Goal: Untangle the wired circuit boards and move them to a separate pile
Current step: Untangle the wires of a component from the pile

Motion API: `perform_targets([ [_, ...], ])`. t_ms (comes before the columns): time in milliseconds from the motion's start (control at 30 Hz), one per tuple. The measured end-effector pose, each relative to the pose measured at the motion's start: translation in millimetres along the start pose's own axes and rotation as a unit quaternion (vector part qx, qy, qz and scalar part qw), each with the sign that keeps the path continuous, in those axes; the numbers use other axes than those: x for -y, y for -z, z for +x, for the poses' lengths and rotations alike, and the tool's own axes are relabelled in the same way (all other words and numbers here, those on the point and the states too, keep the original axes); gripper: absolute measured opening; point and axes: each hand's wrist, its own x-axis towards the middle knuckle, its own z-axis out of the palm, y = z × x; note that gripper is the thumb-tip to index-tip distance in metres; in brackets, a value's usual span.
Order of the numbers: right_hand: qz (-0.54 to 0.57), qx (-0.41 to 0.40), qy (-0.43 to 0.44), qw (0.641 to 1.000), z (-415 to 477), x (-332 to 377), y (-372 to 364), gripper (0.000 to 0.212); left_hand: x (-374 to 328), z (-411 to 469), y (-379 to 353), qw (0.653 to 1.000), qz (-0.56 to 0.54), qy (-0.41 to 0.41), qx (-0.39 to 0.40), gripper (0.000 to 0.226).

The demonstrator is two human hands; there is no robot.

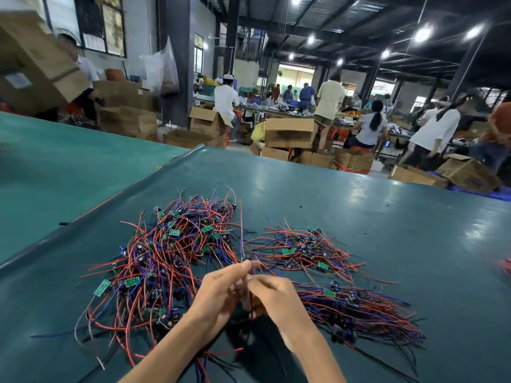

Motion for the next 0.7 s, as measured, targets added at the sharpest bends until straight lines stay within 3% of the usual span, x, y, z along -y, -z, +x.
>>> perform_targets([
  [200, 0.034, 0.002, 0.002, 0.999, -4.7, 1.5, -9.9, 0.028, 1.7, 1.2, 1.2, 1.000, 0.005, 0.030, 0.002, 0.042],
  [367, 0.085, -0.027, -0.013, 0.996, -22.9, -11.7, -20.6, 0.036, 0.1, 10.8, 0.0, 0.998, -0.052, 0.003, -0.024, 0.030],
  [700, 0.124, -0.037, -0.037, 0.991, -54.0, 1.0, -15.3, 0.035, -40.4, 45.8, -3.8, 0.993, 0.102, 0.027, -0.049, 0.029],
])
